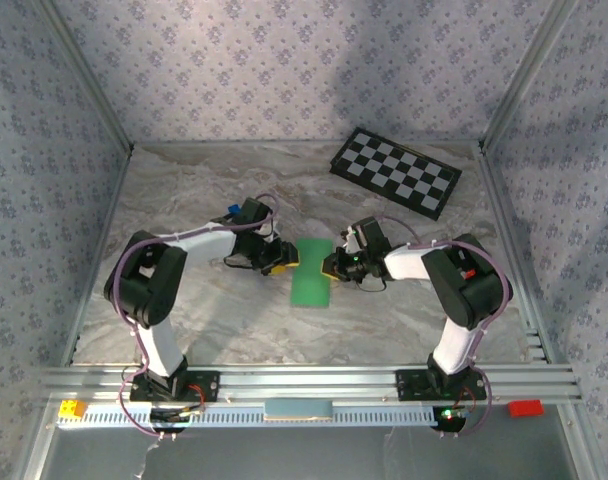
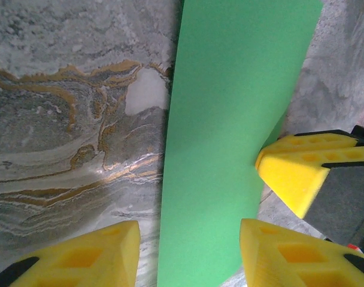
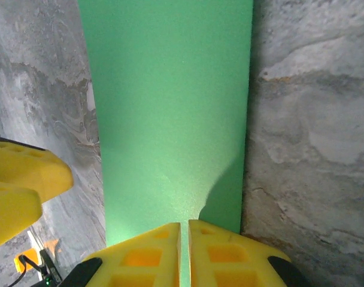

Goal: Fold a paper plane with a square sheet of paper (pick it up from the middle)
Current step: Third fold the triangle at the center of the table.

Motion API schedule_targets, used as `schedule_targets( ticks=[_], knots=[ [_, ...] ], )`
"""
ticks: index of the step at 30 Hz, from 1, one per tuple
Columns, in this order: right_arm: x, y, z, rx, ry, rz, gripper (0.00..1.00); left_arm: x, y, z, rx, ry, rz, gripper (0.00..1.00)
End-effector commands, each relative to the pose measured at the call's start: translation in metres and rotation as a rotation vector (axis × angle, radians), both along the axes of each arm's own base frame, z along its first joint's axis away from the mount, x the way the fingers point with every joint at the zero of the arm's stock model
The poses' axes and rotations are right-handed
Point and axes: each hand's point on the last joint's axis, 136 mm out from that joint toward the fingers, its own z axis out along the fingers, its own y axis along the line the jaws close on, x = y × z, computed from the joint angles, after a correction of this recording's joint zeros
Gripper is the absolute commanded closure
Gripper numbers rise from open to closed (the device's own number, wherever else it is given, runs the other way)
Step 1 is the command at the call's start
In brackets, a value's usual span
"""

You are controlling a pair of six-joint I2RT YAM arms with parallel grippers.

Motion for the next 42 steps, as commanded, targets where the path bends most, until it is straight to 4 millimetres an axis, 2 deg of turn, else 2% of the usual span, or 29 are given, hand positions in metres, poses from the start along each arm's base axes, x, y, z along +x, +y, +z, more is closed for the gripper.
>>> schedule_targets(
  ticks=[1, 13, 21, 42],
  knots=[
    [-0.014, -0.009, -0.021, -0.04, 0.048, 0.033, 0.87, 0.001, -0.005, 0.0, -0.026, 0.018, -0.007, 0.54],
    [-0.011, -0.013, -0.027, -0.062, 0.067, 0.021, 0.87, -0.006, -0.014, -0.015, -0.034, 0.076, -0.023, 0.63],
    [-0.013, -0.017, -0.028, -0.084, 0.07, 0.016, 0.88, -0.01, -0.019, -0.016, -0.037, 0.081, -0.033, 0.68],
    [-0.012, -0.013, -0.024, -0.082, 0.064, 0.02, 0.88, -0.01, -0.013, -0.022, -0.028, 0.094, 0.02, 0.69]
  ],
)
